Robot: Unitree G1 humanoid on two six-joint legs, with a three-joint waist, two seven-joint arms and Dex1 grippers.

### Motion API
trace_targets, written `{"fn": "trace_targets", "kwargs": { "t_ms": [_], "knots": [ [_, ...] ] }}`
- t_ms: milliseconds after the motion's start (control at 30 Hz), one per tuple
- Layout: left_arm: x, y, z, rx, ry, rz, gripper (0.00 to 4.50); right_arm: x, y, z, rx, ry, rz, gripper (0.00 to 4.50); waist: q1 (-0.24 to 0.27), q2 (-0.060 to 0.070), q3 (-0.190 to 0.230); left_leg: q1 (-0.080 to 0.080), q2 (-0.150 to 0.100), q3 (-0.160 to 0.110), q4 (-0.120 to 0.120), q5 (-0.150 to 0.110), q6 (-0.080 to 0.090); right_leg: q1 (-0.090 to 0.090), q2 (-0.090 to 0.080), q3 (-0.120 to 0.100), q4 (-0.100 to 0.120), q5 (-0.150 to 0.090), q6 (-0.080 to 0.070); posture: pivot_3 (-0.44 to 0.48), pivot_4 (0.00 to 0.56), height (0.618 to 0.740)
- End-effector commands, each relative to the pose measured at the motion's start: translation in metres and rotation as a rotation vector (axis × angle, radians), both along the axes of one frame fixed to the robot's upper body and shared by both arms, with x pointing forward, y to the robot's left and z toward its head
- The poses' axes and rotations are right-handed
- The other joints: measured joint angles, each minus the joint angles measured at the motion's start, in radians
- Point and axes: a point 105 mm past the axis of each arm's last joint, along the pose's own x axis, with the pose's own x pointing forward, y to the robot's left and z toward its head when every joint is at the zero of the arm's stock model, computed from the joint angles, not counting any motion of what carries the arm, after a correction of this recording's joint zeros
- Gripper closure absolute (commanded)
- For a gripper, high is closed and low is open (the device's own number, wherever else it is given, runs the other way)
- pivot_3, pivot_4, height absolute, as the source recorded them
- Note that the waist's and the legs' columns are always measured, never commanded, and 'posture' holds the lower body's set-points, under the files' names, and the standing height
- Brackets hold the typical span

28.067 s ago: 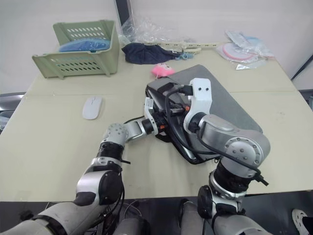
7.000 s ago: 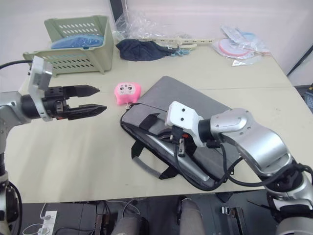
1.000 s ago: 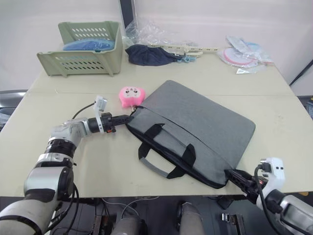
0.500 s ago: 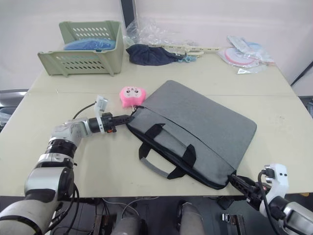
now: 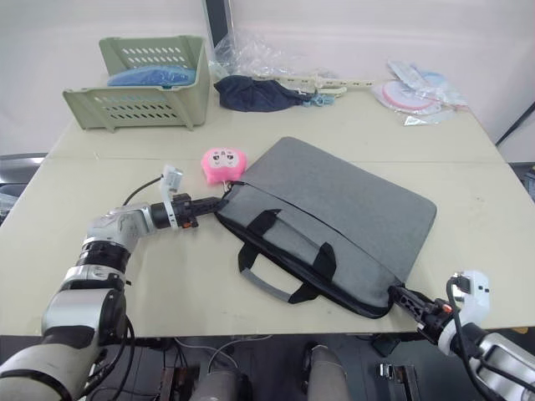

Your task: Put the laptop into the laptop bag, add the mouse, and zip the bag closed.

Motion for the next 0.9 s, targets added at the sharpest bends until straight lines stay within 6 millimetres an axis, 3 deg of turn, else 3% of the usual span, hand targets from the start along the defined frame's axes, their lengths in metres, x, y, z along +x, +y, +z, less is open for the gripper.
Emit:
{"fn": "trace_targets", "kwargs": {
  "t_ms": [33, 100, 167, 267, 300, 567, 900],
  "knots": [
    [-0.002, 0.000, -0.005, 0.012, 0.013, -0.001, 4.50, -0.002, 0.005, -0.002, 0.005, 0.014, 0.010, 2.16, 0.000, 0.000, 0.000, 0.000, 0.000, 0.000, 0.000, 0.000, 0.000, 0.000, 0.000, 0.000, 0.000, 0.000, 0.000, 0.000, 0.150, 0.740],
    [-0.002, 0.000, -0.005, 0.012, 0.014, -0.001, 4.50, -0.003, 0.007, -0.004, -0.003, 0.025, 0.019, 2.16, 0.000, 0.000, 0.000, 0.000, 0.000, 0.000, 0.000, 0.000, 0.000, 0.000, 0.000, 0.000, 0.000, 0.000, 0.000, 0.000, 0.150, 0.740],
    [-0.002, -0.001, -0.005, 0.013, 0.014, -0.001, 4.50, -0.004, 0.008, -0.005, -0.006, 0.029, 0.023, 2.80, 0.000, 0.000, 0.000, 0.000, 0.000, 0.000, 0.000, 0.000, 0.000, 0.000, 0.000, 0.000, 0.000, 0.000, 0.000, 0.000, 0.150, 0.740],
    [-0.002, -0.001, -0.006, 0.015, 0.015, -0.002, 4.50, -0.006, 0.011, -0.006, -0.008, 0.036, 0.039, 4.29, 0.000, 0.000, 0.000, 0.000, 0.000, 0.000, 0.000, 0.000, 0.000, 0.000, 0.000, 0.000, 0.000, 0.000, 0.000, 0.000, 0.150, 0.740],
    [-0.002, -0.002, -0.006, 0.015, 0.015, -0.002, 4.50, -0.006, 0.011, -0.006, -0.008, 0.038, 0.041, 4.41, 0.000, 0.000, 0.000, 0.000, 0.000, 0.000, 0.000, 0.000, 0.000, 0.000, 0.000, 0.000, 0.000, 0.000, 0.000, 0.000, 0.150, 0.740],
    [-0.002, -0.001, -0.006, 0.015, 0.016, 0.005, 4.50, -0.006, 0.009, -0.007, -0.022, 0.045, 0.039, 4.48, 0.001, 0.000, 0.000, 0.000, 0.000, 0.000, 0.000, 0.000, 0.000, 0.000, 0.000, 0.000, 0.000, 0.000, 0.000, 0.000, 0.150, 0.740],
    [-0.029, 0.028, -0.007, 0.032, 0.031, 0.062, 4.50, 0.017, -0.005, 0.006, -0.107, 0.016, 0.103, 4.48, -0.014, 0.004, 0.001, 0.001, 0.002, 0.001, -0.001, 0.000, -0.001, 0.000, 0.001, 0.000, -0.001, 0.000, 0.000, 0.000, 0.150, 0.740]
  ]
}}
